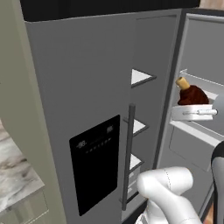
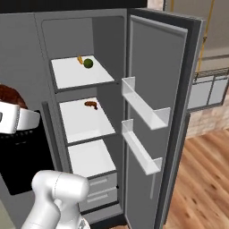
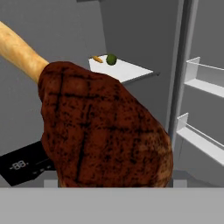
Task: Transport the steak and lime to the fridge. Place the steak on the rack containing meat and place the lime on the rack containing the vegetable, ensuring meats and vegetables are on different racks.
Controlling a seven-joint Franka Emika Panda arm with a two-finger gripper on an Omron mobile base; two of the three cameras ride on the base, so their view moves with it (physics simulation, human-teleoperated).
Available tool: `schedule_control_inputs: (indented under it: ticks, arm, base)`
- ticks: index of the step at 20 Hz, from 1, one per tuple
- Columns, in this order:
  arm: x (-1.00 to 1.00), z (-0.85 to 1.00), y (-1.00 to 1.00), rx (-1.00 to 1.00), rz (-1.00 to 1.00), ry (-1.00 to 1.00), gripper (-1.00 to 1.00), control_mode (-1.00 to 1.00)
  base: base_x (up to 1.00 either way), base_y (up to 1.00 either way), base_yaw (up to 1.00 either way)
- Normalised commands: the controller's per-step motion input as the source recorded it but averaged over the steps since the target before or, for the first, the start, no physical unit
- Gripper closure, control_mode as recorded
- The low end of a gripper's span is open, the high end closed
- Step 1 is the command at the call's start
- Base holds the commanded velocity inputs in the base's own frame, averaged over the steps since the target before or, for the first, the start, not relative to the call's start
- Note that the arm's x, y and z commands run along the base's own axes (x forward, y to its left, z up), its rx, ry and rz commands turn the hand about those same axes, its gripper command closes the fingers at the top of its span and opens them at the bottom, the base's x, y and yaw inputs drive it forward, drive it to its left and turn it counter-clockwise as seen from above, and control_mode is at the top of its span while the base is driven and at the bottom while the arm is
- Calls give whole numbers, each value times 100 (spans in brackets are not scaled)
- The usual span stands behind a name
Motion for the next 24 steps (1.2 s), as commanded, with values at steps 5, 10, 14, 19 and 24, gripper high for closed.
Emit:
schedule_control_inputs:
  ticks: [5, 10, 14, 19, 24]
  arm:
    - [0, 0, 0, 0, 0, 0, 100, 100]
    - [0, 0, 0, 0, 0, 0, 100, 100]
    - [0, 0, 0, 0, 0, 0, 100, 100]
    - [0, 0, 0, 0, 0, 0, 100, 100]
    - [0, 0, 0, 0, 0, 0, 100, 100]
  base:
    - [2, -13, 26]
    - [0, -21, 39]
    - [-29, -46, 13]
    - [-71, -64, -4]
    - [17, -6, -10]
